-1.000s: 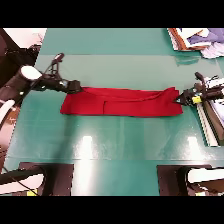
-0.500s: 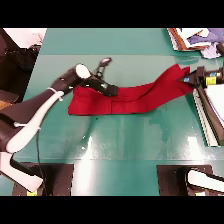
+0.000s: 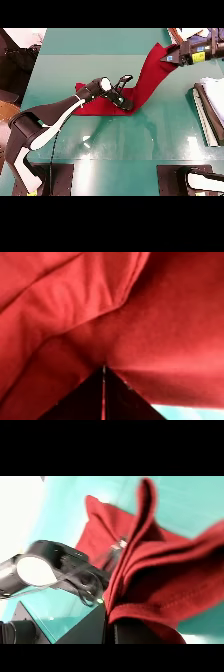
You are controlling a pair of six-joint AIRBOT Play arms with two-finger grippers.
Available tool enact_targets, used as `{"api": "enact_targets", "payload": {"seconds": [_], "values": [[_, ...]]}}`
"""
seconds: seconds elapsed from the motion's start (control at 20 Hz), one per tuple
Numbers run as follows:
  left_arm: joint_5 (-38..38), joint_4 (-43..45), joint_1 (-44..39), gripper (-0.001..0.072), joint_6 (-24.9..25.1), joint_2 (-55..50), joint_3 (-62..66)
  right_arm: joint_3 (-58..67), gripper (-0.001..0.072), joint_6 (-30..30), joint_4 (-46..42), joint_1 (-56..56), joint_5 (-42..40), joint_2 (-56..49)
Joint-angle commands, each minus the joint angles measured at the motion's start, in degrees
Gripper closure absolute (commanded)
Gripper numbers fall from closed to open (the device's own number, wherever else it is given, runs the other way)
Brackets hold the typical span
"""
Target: Fold the shirts.
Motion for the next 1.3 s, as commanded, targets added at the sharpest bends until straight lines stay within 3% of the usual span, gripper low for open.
{"api": "enact_targets", "payload": {"seconds": [0.0, 0.25, 0.5, 0.75, 1.05, 1.1, 1.2, 1.25], "values": [[-0.6, 0.5, -0.3, 0.0678, 0.0, -0.4, 0.2, 5.1, 0.0698, 0.6, -0.2, 4.2, -0.1, -2.5], [-0.9, 3.7, 3.5, 0.0679, -1.7, 3.2, 0.2, 8.7, 0.0697, 0.5, -0.1, 8.5, -0.2, -5.2], [-4.2, 10.8, 14.1, 0.0678, -1.5, 13.9, 0.2, 11.9, 0.0697, -0.4, -0.1, 15.2, -2.6, -8.9], [-6.8, 17.7, 28.4, 0.0677, -0.9, 26.1, 0.2, 14.6, 0.0696, -3.0, 0.0, 26.1, -11.0, -15.8], [-8.4, 18.3, 40.4, 0.0677, -0.9, 33.6, 0.2, 21.4, 0.0686, -5.2, 0.0, 39.4, -22.4, -29.9], [-9.1, 18.3, 41.4, 0.0677, -0.9, 33.8, 0.2, 21.7, 0.0596, -5.4, 0.0, 40.9, -24.0, -31.8], [-10.4, 18.7, 41.8, 0.0677, -0.8, 33.8, 0.2, 20.7, 0.0185, -5.5, 0.0, 42.4, -27.4, -33.8], [-10.8, 18.5, 41.8, 0.0677, -0.3, 33.8, 0.2, 19.8, 0.0135, -5.5, 0.6, 42.6, -27.6, -34.1]]}}
